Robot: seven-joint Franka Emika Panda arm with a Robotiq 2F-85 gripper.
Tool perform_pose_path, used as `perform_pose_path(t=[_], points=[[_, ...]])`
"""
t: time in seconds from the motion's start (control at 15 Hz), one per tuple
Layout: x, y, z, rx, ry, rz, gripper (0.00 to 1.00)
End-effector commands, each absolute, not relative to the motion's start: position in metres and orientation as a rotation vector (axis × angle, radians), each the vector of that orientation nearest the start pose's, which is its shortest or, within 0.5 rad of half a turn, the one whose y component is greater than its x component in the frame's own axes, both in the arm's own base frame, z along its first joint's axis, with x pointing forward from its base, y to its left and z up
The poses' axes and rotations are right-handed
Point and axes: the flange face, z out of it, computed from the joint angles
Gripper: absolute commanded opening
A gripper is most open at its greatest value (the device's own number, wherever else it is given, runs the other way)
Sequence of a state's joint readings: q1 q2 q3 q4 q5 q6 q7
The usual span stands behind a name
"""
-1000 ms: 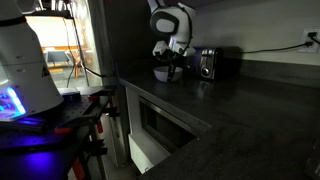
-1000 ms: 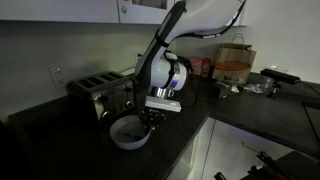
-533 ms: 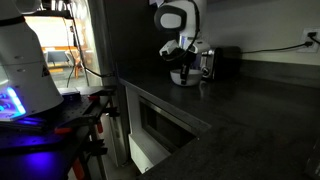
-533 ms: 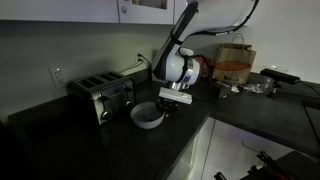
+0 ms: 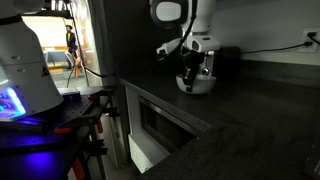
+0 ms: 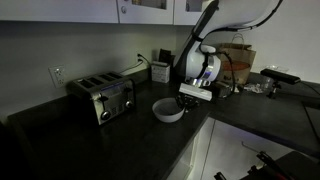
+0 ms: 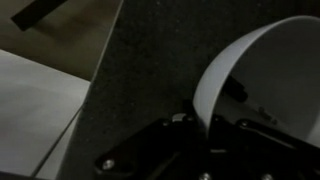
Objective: Slide the white bowl slightly to the right.
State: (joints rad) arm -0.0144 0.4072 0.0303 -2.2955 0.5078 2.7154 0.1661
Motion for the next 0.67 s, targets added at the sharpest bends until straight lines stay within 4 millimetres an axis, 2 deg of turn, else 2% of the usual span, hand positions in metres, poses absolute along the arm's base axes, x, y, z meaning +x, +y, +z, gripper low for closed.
perform_pose_path(t=[0.0, 0.07, 0.33, 0.6], points=[[0.506, -0.014, 0.176, -2.761, 0.937, 0.03, 0.32], [0.503, -0.014, 0.177, -2.765, 0.934, 0.026, 0.33], [0.486, 0.003, 0.192, -2.867, 0.796, -0.029, 0.62], [0.457, 0.019, 0.219, -2.99, 0.732, -0.105, 0.92]])
